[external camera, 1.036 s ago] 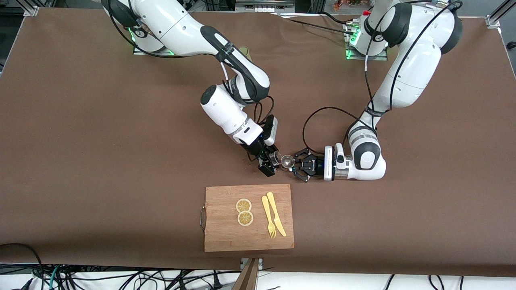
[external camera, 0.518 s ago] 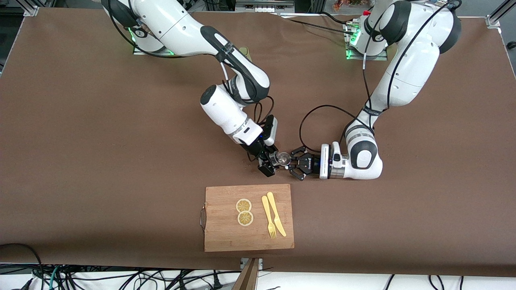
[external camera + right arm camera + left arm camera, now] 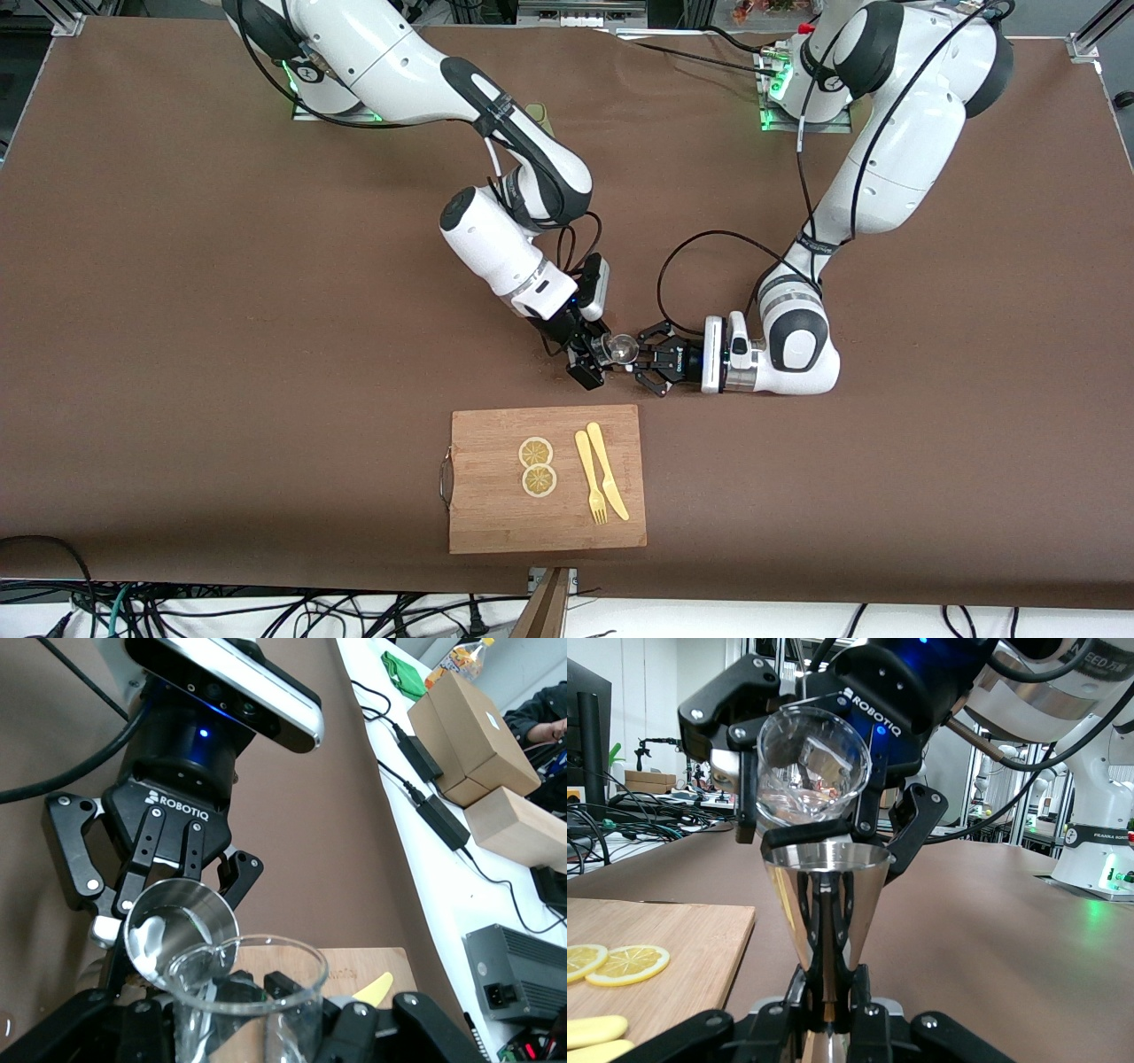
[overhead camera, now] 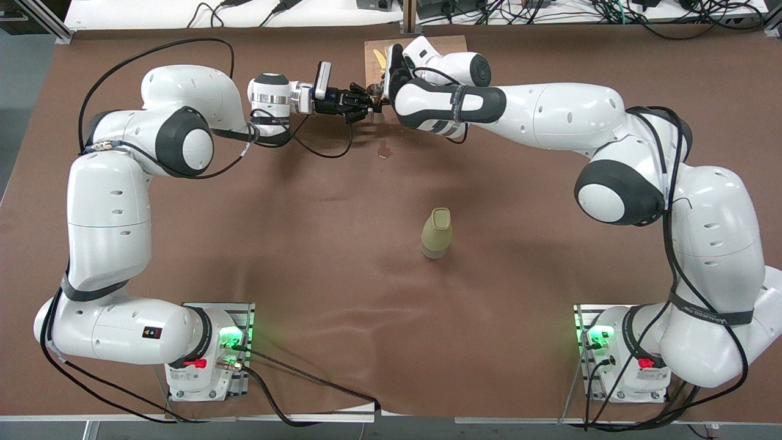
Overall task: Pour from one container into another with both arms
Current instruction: 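Tilt the glass cup with the right gripper, pouring into the jigger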
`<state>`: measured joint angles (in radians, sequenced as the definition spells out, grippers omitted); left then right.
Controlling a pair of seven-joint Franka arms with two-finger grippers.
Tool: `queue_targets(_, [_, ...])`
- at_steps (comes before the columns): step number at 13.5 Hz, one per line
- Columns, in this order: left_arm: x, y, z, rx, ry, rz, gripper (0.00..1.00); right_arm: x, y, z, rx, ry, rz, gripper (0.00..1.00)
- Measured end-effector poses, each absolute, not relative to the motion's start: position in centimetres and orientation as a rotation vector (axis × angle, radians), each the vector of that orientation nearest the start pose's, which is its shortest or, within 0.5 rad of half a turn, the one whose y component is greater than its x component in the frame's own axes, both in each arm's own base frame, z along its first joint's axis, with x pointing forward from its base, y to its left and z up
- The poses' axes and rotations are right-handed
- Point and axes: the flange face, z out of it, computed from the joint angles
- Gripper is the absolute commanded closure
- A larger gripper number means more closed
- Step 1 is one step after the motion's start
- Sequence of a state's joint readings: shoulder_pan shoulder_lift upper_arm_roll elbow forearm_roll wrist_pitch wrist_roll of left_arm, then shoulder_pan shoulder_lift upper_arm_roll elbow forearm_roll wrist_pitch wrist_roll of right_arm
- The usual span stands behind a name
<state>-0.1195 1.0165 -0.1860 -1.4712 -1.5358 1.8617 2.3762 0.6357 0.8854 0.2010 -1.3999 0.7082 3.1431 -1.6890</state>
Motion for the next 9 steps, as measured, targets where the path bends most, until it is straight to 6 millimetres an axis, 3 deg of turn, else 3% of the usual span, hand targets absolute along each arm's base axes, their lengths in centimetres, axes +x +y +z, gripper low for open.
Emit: queue_targets(9, [63.95, -26.06, 10.22, 1.278, -1.234, 1.041, 1.00, 58.41, 50.64, 26.88, 1.608, 2.232, 1.282, 1.00])
